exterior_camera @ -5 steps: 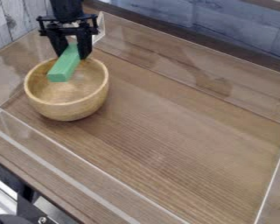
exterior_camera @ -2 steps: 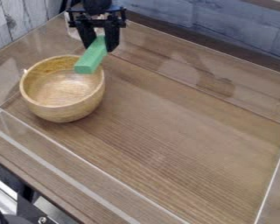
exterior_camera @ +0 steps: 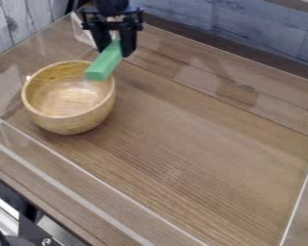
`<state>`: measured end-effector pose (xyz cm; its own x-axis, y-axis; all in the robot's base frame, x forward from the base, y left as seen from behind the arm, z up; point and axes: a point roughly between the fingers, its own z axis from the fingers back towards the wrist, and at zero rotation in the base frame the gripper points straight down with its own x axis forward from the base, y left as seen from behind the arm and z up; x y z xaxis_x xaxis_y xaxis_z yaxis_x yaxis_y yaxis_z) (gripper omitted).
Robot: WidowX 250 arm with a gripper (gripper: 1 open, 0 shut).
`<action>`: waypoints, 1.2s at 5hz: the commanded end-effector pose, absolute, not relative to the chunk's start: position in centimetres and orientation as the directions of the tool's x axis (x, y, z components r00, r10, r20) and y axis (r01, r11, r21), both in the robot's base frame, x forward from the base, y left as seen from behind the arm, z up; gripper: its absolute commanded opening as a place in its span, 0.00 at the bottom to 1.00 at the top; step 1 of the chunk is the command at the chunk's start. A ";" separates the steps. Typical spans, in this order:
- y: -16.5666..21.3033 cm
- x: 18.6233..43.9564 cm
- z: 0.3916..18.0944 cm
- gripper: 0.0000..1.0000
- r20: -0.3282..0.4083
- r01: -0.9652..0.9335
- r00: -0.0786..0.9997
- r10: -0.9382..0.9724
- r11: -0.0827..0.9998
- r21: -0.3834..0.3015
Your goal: Move green object from inside the wooden bowl to the table next to it
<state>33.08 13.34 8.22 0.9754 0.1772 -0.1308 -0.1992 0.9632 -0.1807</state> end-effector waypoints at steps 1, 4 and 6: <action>13.0 34.5 9.8 0.00 -0.074 -0.220 0.975 0.210 0.960 -0.172; 9.2 35.5 7.1 0.00 -0.094 -0.249 0.967 0.236 0.953 -0.171; 11.6 34.7 6.7 1.00 -0.114 -0.277 0.959 0.260 0.946 -0.168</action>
